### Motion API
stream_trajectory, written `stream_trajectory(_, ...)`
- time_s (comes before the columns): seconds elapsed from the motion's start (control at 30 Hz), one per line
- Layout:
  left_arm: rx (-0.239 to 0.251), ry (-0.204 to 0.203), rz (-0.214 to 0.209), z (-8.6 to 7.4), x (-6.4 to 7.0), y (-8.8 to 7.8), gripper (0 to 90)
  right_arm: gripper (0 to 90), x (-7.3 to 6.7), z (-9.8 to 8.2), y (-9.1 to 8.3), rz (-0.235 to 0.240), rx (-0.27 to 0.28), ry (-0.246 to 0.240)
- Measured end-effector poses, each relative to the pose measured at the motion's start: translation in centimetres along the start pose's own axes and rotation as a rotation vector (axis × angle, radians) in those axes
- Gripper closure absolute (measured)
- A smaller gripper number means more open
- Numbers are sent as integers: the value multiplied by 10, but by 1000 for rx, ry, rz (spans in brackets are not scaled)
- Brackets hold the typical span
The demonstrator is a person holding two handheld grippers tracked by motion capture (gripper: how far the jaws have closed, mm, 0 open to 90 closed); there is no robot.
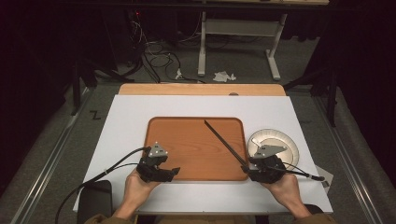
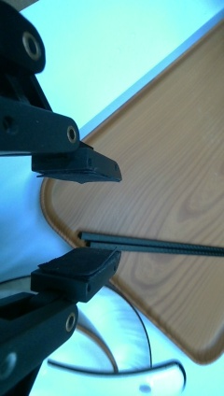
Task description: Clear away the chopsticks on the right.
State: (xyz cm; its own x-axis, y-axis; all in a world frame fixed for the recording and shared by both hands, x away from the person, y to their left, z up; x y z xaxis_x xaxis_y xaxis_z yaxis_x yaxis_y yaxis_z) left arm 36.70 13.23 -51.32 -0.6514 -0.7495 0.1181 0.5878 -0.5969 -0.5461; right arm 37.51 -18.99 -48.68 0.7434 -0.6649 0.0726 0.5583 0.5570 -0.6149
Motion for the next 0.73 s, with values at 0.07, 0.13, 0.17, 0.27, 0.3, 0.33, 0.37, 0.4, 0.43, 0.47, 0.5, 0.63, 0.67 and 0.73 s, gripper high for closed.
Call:
stream_trajectory(0.07, -1, 1, -2, 0, 0, 0, 324, 562, -3, -2, 4, 8, 1, -5)
stream_trajectory(0.13, -6, -4, -2, -1, 1, 1, 323, 562, -5, -4, 8, 9, -11, -13)
stream_trajectory(0.17, -12, -2, -4, -1, 1, 1, 323, 562, -5, -4, 8, 9, -11, -13)
stream_trajectory(0.27, -9, -3, -3, -1, 1, 1, 323, 561, -6, -7, 13, 11, -18, -18)
stream_trajectory(0.3, -9, -1, -2, -1, 1, 0, 324, 561, -6, -9, 15, 13, -24, -18)
stream_trajectory(0.33, -7, -2, -5, -1, 1, 0, 324, 561, -7, -10, 16, 13, -27, -17)
stream_trajectory(0.37, -7, -2, -3, -1, 1, 0, 324, 561, -8, -11, 17, 13, -31, -23)
stream_trajectory(0.4, -8, -3, -3, -1, 1, 1, 323, 561, -9, -12, 19, 13, -35, -29)
stream_trajectory(0.43, -10, -4, -3, -1, 1, 1, 324, 561, -10, -12, 20, 17, -37, -25)
stream_trajectory(0.47, -10, -4, -3, -1, 1, 1, 324, 561, -10, -12, 21, 15, -32, -27)
stream_trajectory(0.5, -10, -4, -4, -1, 1, 1, 323, 561, -10, -13, 21, 17, -41, -35)
stream_trajectory(0.63, -9, 1, -4, -2, 1, 1, 323, 564, -10, -13, 22, 13, -35, -36)
stream_trajectory(0.67, -9, 1, -4, -2, 1, 1, 323, 564, -9, -12, 21, 10, -40, -36)
stream_trajectory(0.73, -12, -4, -4, -2, 1, 1, 324, 564, -9, -12, 22, 9, -35, -36)
Point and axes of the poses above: each handheld gripper's, and its own axes: y roughly forward along the jaws, z roughly out of its top, x roughly to its right, the point moved 5 cm from there along y, roughly forward along the jaws, and after that the axes turned 13 degrees about x, right-handed, at the moved point
